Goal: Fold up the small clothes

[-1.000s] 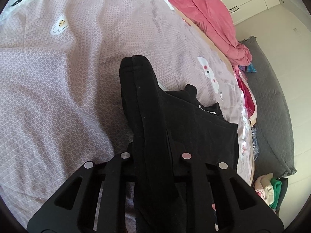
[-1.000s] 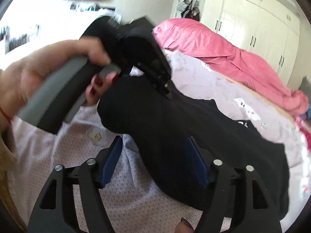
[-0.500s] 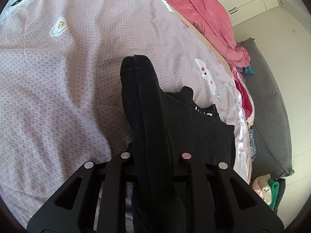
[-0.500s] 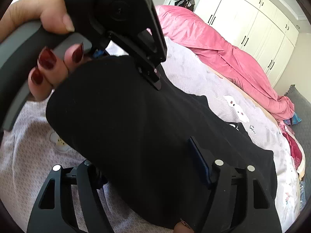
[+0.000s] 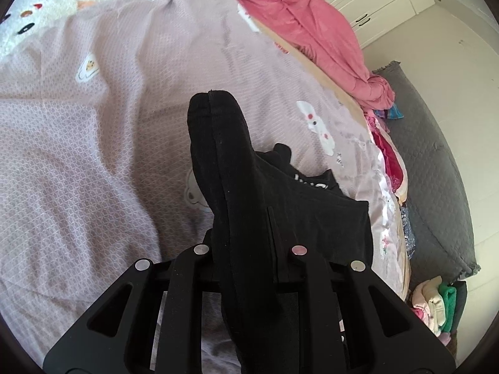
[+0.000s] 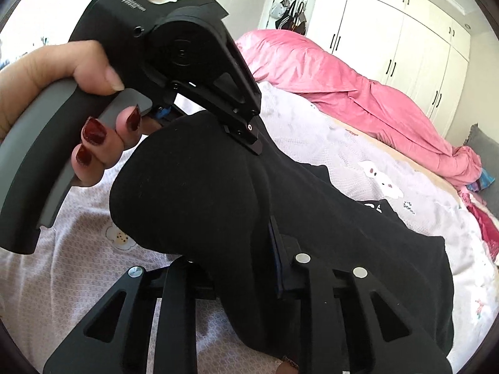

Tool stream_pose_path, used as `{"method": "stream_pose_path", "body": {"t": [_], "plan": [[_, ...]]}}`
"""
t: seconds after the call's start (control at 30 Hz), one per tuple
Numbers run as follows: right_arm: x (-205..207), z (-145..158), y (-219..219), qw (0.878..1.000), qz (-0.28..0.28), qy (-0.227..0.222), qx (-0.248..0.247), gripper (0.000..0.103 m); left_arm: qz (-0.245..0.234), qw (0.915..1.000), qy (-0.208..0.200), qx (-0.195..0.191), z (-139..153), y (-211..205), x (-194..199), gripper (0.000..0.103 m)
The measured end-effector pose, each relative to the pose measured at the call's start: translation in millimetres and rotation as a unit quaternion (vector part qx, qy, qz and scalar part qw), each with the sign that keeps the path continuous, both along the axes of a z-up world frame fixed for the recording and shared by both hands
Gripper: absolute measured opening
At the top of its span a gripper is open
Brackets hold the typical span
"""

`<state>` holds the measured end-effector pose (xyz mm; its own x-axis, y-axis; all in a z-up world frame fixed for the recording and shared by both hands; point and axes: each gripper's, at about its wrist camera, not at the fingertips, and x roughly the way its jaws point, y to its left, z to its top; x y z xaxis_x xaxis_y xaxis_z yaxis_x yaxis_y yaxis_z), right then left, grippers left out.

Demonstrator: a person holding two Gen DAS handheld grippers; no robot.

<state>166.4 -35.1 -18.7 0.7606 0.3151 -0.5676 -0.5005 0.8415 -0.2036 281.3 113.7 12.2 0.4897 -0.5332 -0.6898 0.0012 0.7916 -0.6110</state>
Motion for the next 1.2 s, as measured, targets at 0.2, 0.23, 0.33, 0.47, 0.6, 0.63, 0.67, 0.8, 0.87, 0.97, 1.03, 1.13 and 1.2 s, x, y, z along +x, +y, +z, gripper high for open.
{"method": "stream_pose_path", "body": {"t": [0.2, 0.23, 0.33, 0.47, 0.6, 0.63, 0.67, 0.8, 0.87, 0.97, 1.03, 1.13, 1.2], "plan": [[-12, 6, -10, 0.999, -0.006, 0.001, 0.031, 0.022, 0.004, 0.9998, -0.016, 0.008, 7, -8, -5, 0.01], [-13, 6, -11, 0.999, -0.008, 0.0, 0.035, 0.021, 0.004, 0.9998, -0.019, 0.009, 8, -10, -6, 0.01], [-17, 8, -15, 0.999, -0.013, -0.003, 0.047, 0.021, 0.006, 0.9996, -0.027, 0.011, 11, -16, -7, 0.01], [-22, 10, -21, 0.998, -0.022, 0.002, 0.066, 0.021, 0.012, 0.9992, -0.034, 0.017, 14, -22, -10, 0.01], [-24, 12, -26, 0.996, -0.028, 0.002, 0.08, 0.02, 0.017, 0.9989, -0.039, 0.022, 19, -30, -11, 0.01], [-26, 12, -28, 0.996, -0.029, 0.003, 0.083, 0.02, 0.018, 0.9987, -0.041, 0.026, 21, -32, -13, 0.01], [-26, 13, -29, 0.996, -0.029, 0.004, 0.085, 0.02, 0.018, 0.9986, -0.042, 0.029, 22, -35, -13, 0.01], [-28, 17, -37, 0.995, -0.032, 0.002, 0.092, 0.02, 0.014, 0.9986, -0.042, 0.029, 28, -45, -11, 0.01], [-32, 19, -42, 0.995, -0.036, 0.0, 0.094, 0.019, 0.011, 0.9985, -0.044, 0.031, 32, -52, -10, 0.01], [-34, 21, -49, 0.994, -0.041, 0.0, 0.101, 0.019, 0.006, 0.9981, -0.048, 0.037, 37, -62, -10, 0.01], [-36, 22, -53, 0.994, -0.043, 0.001, 0.105, 0.019, 0.003, 0.9979, -0.05, 0.042, 41, -68, -10, 0.01], [-37, 24, -57, 0.993, -0.045, 0.001, 0.108, 0.019, -0.003, 0.9974, -0.052, 0.05, 47, -76, -10, 0.01], [-38, 26, -62, 0.992, -0.048, 0.004, 0.114, 0.019, -0.005, 0.9971, -0.053, 0.055, 50, -79, -9, 0.01]]}}
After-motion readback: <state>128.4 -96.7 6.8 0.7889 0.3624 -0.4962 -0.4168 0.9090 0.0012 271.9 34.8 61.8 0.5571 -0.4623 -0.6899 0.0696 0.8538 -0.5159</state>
